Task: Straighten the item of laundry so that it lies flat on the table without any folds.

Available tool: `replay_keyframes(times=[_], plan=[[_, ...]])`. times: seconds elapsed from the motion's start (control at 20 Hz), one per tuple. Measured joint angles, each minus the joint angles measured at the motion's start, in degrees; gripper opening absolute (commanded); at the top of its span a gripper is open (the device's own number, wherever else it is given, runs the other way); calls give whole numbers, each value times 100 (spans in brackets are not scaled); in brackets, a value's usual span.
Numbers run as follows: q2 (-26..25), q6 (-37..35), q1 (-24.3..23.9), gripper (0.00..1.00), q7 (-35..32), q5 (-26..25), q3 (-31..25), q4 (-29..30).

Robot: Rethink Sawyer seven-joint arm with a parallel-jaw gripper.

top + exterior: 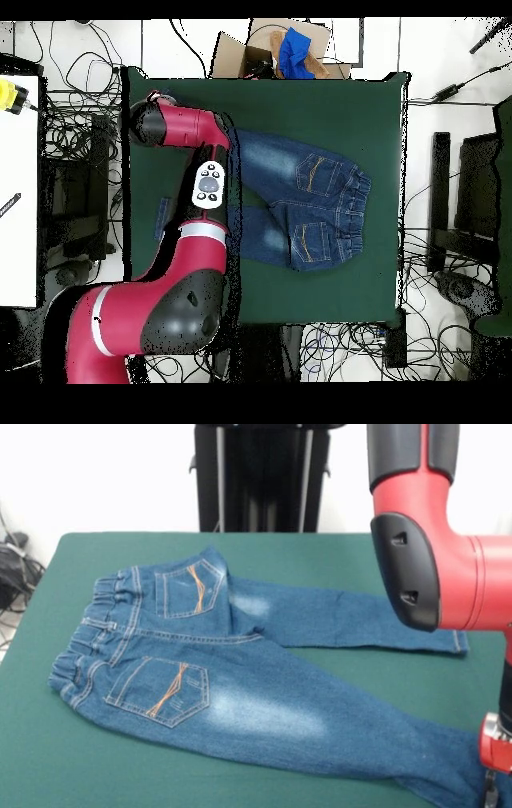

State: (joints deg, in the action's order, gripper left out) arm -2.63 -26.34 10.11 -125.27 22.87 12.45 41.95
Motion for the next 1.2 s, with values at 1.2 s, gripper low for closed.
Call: replay_keyframes(times=[1.2], plan=[[1267,-210,-792,100,0,-11,-793,1737]])
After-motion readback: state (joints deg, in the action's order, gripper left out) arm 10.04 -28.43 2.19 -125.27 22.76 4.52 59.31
